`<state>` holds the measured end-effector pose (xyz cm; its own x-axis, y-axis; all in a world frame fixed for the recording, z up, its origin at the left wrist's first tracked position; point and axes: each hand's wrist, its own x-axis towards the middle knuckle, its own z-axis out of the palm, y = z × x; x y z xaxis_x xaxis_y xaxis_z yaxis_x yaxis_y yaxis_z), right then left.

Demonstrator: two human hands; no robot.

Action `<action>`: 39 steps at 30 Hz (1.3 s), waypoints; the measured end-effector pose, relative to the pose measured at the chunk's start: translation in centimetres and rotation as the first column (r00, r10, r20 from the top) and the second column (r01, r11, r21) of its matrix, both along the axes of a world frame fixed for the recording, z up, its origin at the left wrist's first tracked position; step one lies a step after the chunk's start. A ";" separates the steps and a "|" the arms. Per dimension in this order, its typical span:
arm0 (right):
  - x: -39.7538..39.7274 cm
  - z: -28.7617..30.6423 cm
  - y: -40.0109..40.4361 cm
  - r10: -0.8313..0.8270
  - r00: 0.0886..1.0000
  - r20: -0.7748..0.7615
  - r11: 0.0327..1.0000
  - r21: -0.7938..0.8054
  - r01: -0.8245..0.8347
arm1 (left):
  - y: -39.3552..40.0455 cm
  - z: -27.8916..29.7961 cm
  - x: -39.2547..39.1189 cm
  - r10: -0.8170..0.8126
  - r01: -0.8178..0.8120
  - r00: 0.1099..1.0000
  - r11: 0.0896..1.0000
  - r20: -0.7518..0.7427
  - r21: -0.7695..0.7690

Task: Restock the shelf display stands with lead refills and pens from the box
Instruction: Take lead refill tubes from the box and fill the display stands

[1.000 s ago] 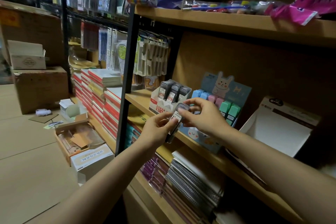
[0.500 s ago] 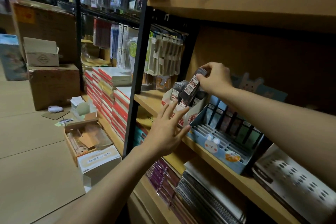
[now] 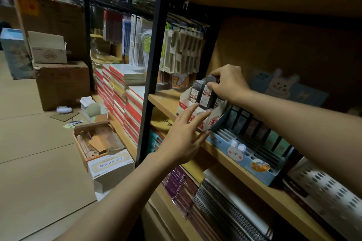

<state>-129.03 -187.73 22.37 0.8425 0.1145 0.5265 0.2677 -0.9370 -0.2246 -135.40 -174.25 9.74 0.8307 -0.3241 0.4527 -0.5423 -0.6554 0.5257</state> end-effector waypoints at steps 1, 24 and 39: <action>-0.1 -0.4 0.0 0.000 1.000 -0.009 0.999 -0.042 -0.001 | 0.0 0.0 0.0 0.000 0.000 1.000 1.000 -0.002 0.001; -16.8 -14.1 1.4 0.298 0.945 0.134 0.841 0.432 -0.326 | 5.3 -2.0 -8.9 -0.047 0.026 0.932 0.998 -0.359 -0.065; -24.2 -39.5 4.8 0.181 0.400 -0.898 0.956 0.066 -0.285 | 9.3 -29.6 -26.5 0.353 -0.721 0.148 0.678 -0.924 0.143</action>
